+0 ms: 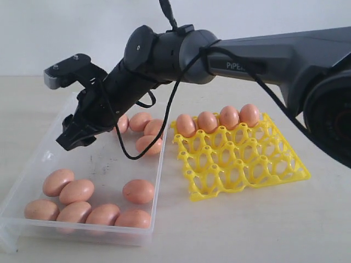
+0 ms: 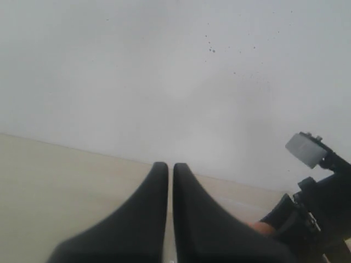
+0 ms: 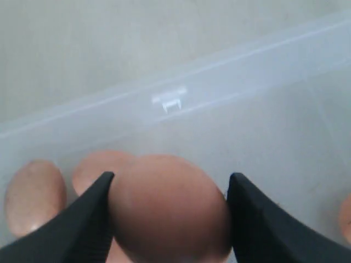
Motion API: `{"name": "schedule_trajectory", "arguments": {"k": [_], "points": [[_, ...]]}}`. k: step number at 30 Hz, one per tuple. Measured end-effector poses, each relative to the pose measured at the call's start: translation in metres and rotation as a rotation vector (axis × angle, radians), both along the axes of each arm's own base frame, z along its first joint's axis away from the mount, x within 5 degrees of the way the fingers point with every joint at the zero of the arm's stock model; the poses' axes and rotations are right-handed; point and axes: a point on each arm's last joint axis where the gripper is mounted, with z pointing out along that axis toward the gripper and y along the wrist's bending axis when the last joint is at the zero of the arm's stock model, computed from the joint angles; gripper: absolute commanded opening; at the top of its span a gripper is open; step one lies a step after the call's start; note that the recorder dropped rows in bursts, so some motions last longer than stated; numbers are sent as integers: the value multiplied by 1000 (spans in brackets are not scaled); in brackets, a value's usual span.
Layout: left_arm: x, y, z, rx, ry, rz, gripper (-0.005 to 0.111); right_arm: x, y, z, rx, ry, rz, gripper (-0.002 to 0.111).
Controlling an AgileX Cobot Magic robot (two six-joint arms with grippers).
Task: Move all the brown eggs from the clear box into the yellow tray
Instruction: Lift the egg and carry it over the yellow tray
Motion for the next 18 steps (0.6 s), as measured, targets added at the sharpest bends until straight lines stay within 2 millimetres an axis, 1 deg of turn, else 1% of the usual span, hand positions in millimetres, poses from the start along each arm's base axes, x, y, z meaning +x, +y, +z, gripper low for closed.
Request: {"name": "schedule_trajectory", "arguments": {"k": [4,7,10,13,16,18], "points": [[0,0,0,0,0,0,4,1,1,14,56,-22,-33,0],[0,0,0,0,0,0,4,1,1,18,72,-21,-44,0],[0,0,0,0,0,0,4,2,3,22,122,12,-89,0],[0,0,0,0,0,0,4,4,3,25,148,5,-126,0],[0,0,0,0,0,0,4,3,-10,32,178,-66,-236,0],[0,0,0,0,0,0,4,-3,-25,32,172,-124,-295,0]]}}
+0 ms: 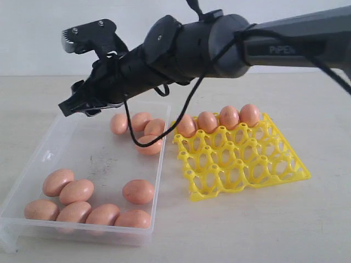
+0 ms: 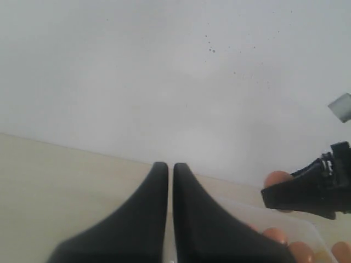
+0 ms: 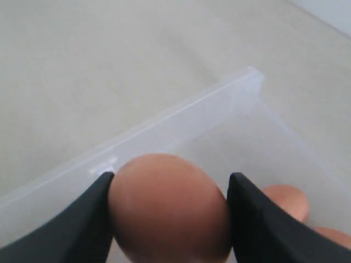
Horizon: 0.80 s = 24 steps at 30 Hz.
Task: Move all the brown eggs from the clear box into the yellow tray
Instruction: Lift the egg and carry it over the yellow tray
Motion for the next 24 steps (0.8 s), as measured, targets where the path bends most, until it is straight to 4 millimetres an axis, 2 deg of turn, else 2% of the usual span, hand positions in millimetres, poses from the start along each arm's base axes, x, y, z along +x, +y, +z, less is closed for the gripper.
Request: {"name": "schedule_trajectory", "arguments": {"k": [5,6,11,13,16,18,24], "points": [[0,0,0,0,0,0,4,-29,-51,7,-48,-129,-126,0],[0,0,0,0,0,0,4,-38,-68,13,-46,-179,-181,0],[0,0,0,0,0,0,4,-69,-122,8,-61,-318,-343,0],[0,0,0,0,0,0,4,-81,-139,-1,-1,-360,-400,0],[0,0,0,0,0,0,4,-96,-154,-12,153,-445,-404,0],[0,0,0,0,0,0,4,-98,-165,-17,221,-463,-392,0],[0,0,0,0,0,0,4,-85,-207,-28,259,-440,-460,0]]}}
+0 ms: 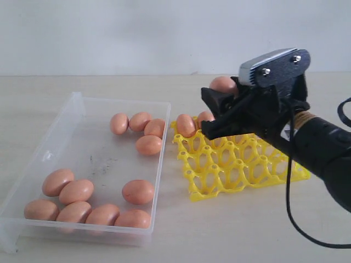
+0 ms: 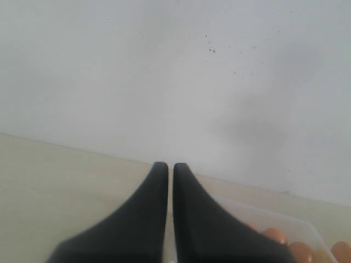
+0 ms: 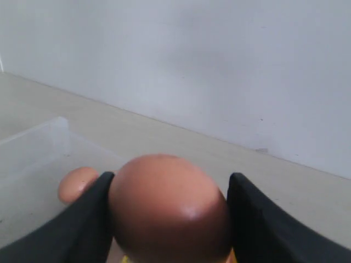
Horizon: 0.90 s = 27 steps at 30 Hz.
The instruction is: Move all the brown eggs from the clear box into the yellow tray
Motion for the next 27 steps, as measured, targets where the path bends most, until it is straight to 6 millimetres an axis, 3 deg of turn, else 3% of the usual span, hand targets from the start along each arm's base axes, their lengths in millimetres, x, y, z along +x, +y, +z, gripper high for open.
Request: {"name": "schedule_trajectory", "arguments": {"k": [6,13,23,27], "points": [[0,0,0,0,0,0,4,9,-33,-1,54,-21,33,0],[0,0,0,0,0,0,4,11,-45,-8,26,-26,130,0],[0,0,0,0,0,0,4,21,-39,-71,59,121,210,0],[0,0,0,0,0,0,4,26,-33,-85,49,158,269,0]]}}
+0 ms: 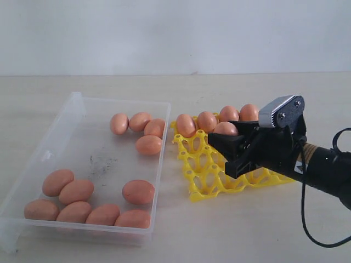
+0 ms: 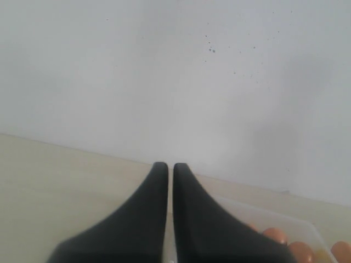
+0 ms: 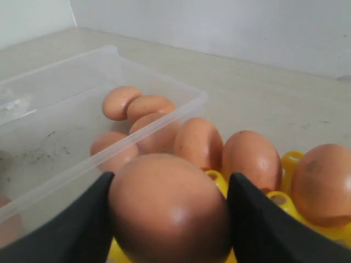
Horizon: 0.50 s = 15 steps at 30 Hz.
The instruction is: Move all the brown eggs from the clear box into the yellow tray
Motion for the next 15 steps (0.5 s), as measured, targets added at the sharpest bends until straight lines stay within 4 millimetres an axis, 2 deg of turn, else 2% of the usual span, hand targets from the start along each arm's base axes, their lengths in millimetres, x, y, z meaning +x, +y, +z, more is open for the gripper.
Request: {"name": "schedule_trajectory", "arguments": {"k": [6,15], "points": [[0,0,0,0,0,0,4,7,3,2,12,-18,14,0],[0,0,0,0,0,0,4,8,3,3,12,-24,19,0]]}}
